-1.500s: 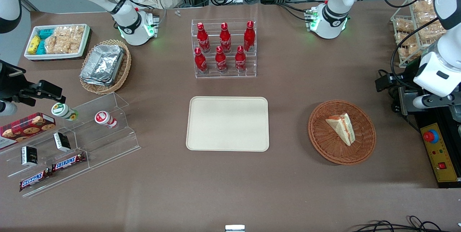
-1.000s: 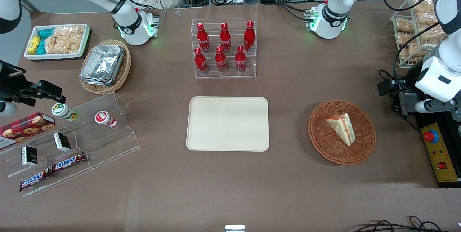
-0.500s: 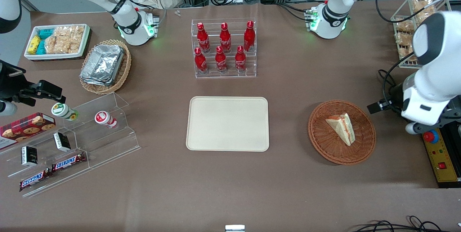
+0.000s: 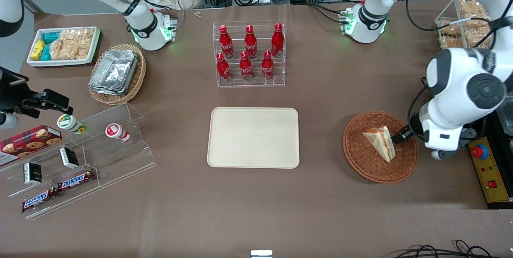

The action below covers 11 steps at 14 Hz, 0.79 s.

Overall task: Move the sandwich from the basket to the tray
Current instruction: 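Lower the open left gripper over the sandwich in the wicker basket, then close the left gripper on the sandwich and lift it from the basket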

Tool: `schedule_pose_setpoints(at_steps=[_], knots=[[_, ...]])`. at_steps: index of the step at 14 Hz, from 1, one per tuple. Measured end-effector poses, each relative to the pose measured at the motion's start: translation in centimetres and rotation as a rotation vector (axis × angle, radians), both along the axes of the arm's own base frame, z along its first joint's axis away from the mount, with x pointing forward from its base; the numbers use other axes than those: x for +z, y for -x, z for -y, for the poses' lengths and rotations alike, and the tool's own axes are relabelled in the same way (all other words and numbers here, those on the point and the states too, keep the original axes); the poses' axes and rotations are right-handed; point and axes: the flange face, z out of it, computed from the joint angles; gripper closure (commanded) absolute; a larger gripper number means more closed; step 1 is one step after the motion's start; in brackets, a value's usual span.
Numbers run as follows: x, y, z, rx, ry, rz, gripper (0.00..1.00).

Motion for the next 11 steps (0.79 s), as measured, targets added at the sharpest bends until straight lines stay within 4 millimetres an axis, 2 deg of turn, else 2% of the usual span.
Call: schedule_pose_setpoints(at_steps=[3, 7, 11], knots=[[-3.4, -0.3, 0.3, 0.034, 0.011, 0.015, 0.01], [-6.5, -0.8, 1.0, 0.047, 0.023, 0.032, 0.01], [-9.7, 0.6, 1.1, 0.039, 0.037, 0.07, 0.01]])
